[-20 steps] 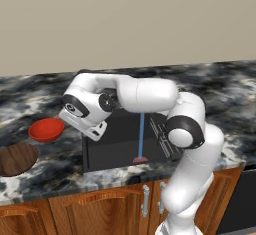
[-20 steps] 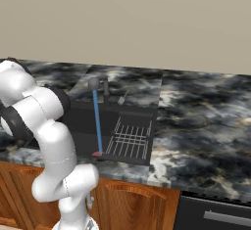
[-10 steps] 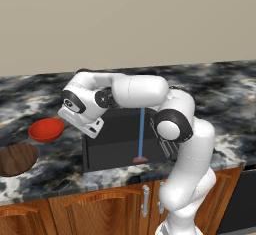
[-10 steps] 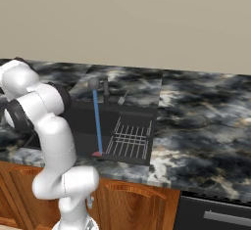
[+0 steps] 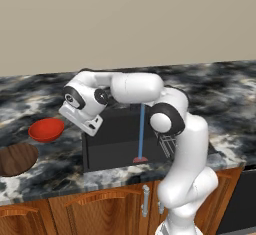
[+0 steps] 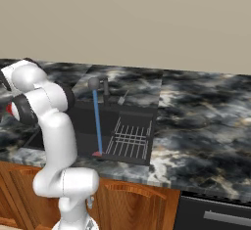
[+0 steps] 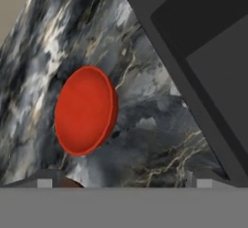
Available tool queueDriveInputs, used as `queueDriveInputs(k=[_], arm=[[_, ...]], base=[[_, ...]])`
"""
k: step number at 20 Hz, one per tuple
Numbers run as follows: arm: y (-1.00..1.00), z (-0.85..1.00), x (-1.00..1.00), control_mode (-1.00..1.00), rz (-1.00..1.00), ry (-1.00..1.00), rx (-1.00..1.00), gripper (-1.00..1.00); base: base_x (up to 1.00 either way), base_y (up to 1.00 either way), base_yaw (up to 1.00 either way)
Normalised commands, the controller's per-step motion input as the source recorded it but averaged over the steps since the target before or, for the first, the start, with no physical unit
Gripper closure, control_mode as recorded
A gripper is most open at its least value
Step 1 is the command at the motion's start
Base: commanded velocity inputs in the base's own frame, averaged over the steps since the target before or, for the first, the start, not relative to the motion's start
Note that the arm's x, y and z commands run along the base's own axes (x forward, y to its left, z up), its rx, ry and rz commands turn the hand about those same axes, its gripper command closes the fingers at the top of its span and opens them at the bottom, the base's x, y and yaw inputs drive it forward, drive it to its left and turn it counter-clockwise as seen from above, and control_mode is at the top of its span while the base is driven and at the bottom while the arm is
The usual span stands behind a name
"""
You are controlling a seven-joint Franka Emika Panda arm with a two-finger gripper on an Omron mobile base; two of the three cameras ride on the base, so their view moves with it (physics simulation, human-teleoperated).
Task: Rinse each bowl for a few seconds and place them down in the sink or on the counter.
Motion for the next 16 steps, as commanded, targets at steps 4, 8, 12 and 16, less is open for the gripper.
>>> queueDriveInputs(k=[4,8,12,16], arm=[[0.11,-0.09,0.25,-1.00,0.00,0.05,-0.06,-1.00],[0.16,-0.10,0.24,-1.00,0.00,0.04,-0.08,-1.00],[0.23,-0.10,0.26,-1.00,-0.01,0.05,-0.09,-1.00],[0.36,-0.06,0.28,-1.00,-0.03,0.05,-0.12,-1.00]], base=[[0.00,0.00,0.00],[0.00,0.00,0.00],[0.00,0.00,0.00],[0.00,0.00,0.00]])
